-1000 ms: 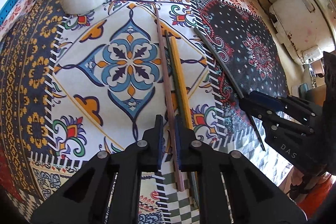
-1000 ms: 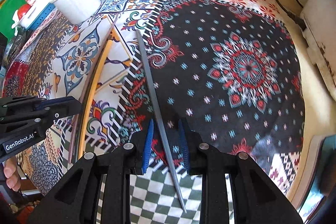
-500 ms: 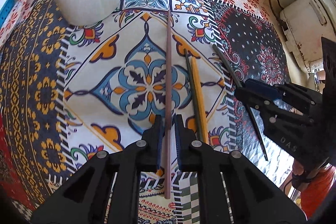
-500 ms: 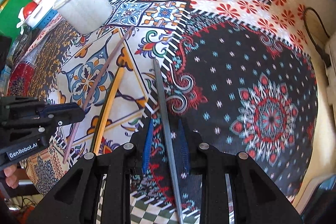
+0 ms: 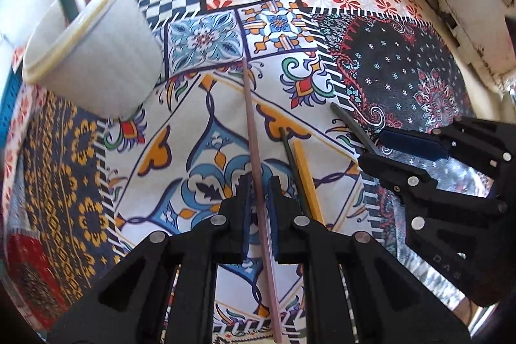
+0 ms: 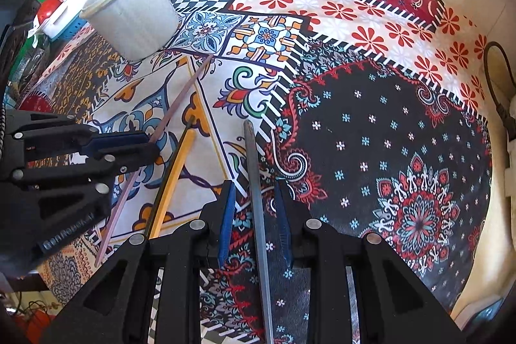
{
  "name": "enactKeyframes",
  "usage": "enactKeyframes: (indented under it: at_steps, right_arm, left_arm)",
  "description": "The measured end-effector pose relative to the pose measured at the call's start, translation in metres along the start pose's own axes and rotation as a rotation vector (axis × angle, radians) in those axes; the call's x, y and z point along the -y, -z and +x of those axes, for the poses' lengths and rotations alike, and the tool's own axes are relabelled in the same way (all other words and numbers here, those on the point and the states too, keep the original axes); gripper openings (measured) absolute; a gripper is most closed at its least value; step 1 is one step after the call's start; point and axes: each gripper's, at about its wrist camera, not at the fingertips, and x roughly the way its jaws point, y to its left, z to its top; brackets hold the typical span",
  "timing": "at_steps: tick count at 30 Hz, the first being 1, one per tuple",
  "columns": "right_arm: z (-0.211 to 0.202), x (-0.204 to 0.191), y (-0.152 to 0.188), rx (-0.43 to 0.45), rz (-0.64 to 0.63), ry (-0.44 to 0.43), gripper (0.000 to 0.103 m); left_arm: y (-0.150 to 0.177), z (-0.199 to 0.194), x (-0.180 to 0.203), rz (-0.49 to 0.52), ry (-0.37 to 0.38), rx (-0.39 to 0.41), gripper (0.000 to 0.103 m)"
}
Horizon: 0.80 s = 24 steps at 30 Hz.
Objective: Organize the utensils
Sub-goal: 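Grasp a brown stick with the left tool while the right tool grasps a dark grey stick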
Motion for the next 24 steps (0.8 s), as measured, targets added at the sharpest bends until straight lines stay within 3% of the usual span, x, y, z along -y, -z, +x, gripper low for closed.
enactKeyframes:
  at_steps: [3,6,11,17,24]
  right_arm:
    - [-0.001,-0.006,-0.004,-0.010,-0.045,0.029,0.021]
    - [0.000,-0.008,-0.003,-0.009,-0.054,0.052,0.007]
    - [-0.001,-0.001,0.001,-0.012,-0.005,0.016,0.007]
    - [-0.018,0.007,0.014,0.033,0.046,-0.002,0.006]
    - [-0.053,0.008,0.022,0.129,0.090,0.005,0.006]
  left_arm:
    - [-0.003,0.002,0.004,0.011,-0.011,0.009,0.012]
    - [-0.006,0.004,0.004,0.017,-0.006,0.008,0.006]
    - [-0.012,0.008,0.003,0.000,0.017,-0.019,0.004]
    - [0.009,-0.002,-0.010,-0.047,0.057,-0.028,0.004]
    - [0.035,-0.029,-0.026,-0.126,0.104,0.027,0.004]
